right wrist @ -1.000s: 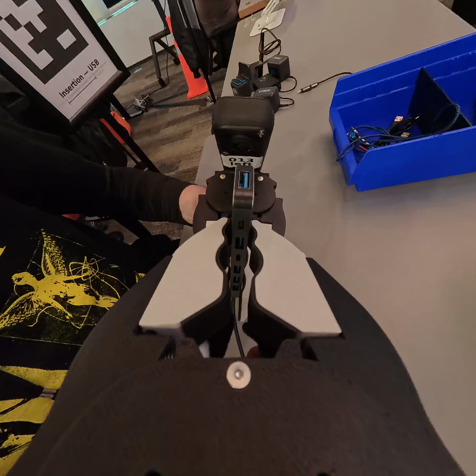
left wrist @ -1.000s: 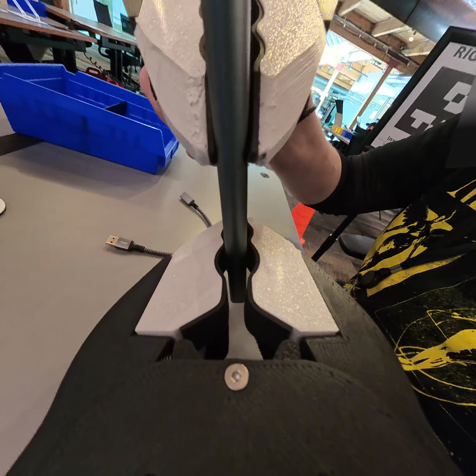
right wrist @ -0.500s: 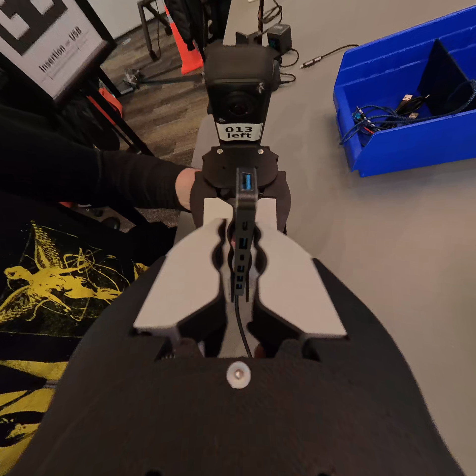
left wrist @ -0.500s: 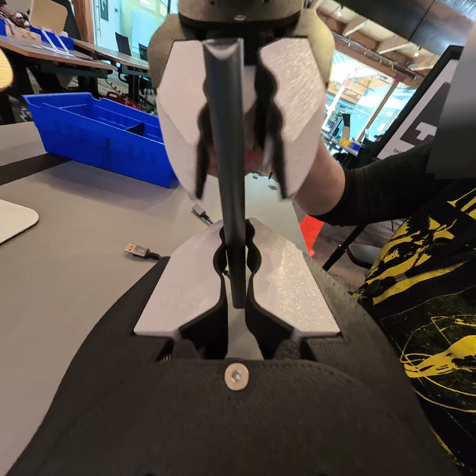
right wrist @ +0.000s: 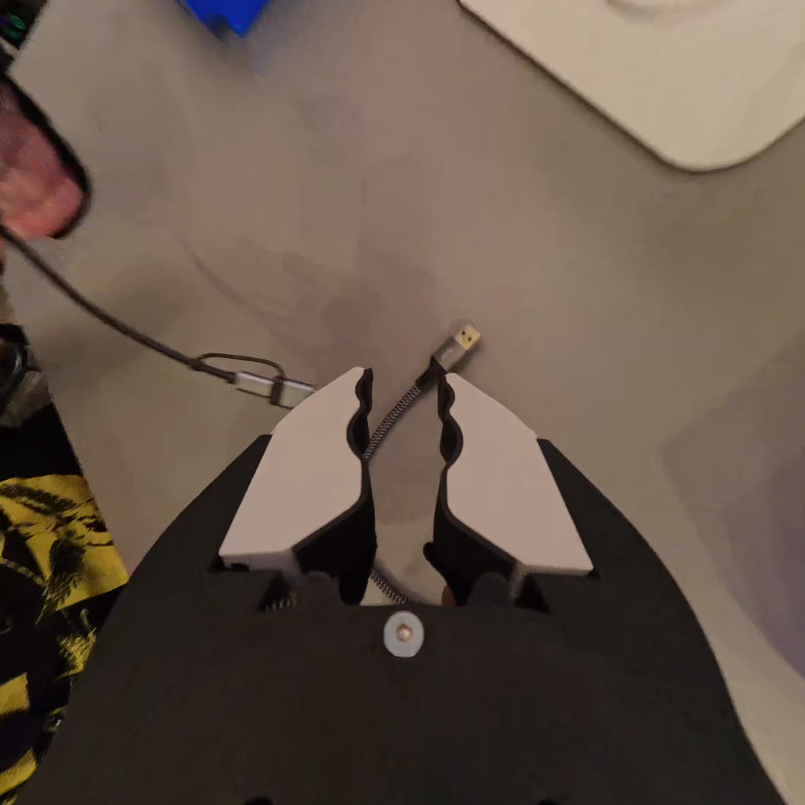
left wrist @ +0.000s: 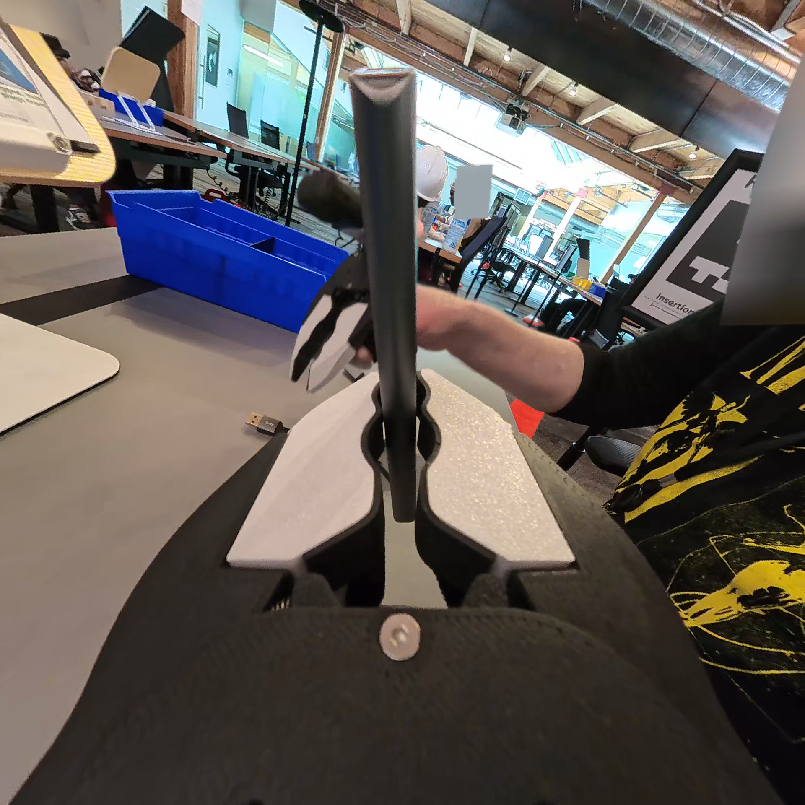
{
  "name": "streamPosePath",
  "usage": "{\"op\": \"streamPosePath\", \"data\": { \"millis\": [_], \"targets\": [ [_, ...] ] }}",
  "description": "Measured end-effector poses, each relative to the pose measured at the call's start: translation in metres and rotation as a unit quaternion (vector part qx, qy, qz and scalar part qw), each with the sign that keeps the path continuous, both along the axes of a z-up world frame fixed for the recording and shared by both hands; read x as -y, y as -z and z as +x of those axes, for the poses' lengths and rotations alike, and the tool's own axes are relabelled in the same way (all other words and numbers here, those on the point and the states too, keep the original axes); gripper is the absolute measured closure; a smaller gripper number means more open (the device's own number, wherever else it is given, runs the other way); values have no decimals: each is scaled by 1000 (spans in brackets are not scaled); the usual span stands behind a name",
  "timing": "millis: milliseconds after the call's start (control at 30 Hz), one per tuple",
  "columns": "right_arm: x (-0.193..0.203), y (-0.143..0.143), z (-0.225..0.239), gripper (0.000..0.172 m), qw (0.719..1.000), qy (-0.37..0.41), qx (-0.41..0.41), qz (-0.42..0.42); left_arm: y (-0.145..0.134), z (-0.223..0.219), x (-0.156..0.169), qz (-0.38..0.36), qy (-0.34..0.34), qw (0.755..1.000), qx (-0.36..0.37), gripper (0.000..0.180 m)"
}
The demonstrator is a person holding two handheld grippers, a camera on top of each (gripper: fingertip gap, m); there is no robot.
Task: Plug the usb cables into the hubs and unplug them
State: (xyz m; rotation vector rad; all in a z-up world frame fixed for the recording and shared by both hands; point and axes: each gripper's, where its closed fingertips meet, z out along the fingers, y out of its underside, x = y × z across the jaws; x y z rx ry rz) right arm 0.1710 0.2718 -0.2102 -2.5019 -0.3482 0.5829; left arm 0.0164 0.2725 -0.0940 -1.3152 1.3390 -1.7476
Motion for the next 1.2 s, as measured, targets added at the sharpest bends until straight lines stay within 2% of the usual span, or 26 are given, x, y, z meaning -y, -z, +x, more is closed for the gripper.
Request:
{"op": "streamPosePath", "data": {
  "millis": [133, 200, 333, 467, 600, 700, 767, 867, 1033, 1100, 1200],
  "targets": [
    [-11, 46, 0, 139, 998, 26, 47, -27, 0, -4, -4, 0, -7, 1000, -1, 169],
    [-19, 54, -4, 147, 998, 31, 57, -19, -1, -6, -4, 2, -9, 1000, -2, 170],
    [-28, 56, -13, 153, 997, 22, 70, -3, -1, -8, -7, 0, -12, 1000, 0, 169],
    [-29, 56, -22, 156, 995, -21, 93, 23, 0, -9, -9, -3, -10, 1000, 1, 169],
    [-30, 55, -26, 157, 976, -93, 187, 62, 0, -10, -10, -5, -11, 1000, 2, 169],
    [-29, 56, -30, 156, 965, -130, 215, 67, -1, -11, -11, -5, -12, 1000, 4, 169],
    [-29, 58, -32, 154, 972, -122, 192, 49, -2, -12, -12, -2, -13, 1000, 4, 169],
    [-30, 58, -40, 155, 989, -96, 111, 33, -3, -12, -11, 1, -13, 1000, 4, 169],
    [-29, 58, -40, 156, 986, -106, 112, 55, -4, -13, -12, 4, -13, 1000, 1, 170],
    [-27, 58, -39, 156, 978, -125, 147, 74, -4, -14, -13, 4, -15, 1000, 1, 170],
    [-25, 56, -39, 156, 949, -177, 238, 105, -3, -14, -14, 3, -16, 1000, 1, 169]
  ]
}}
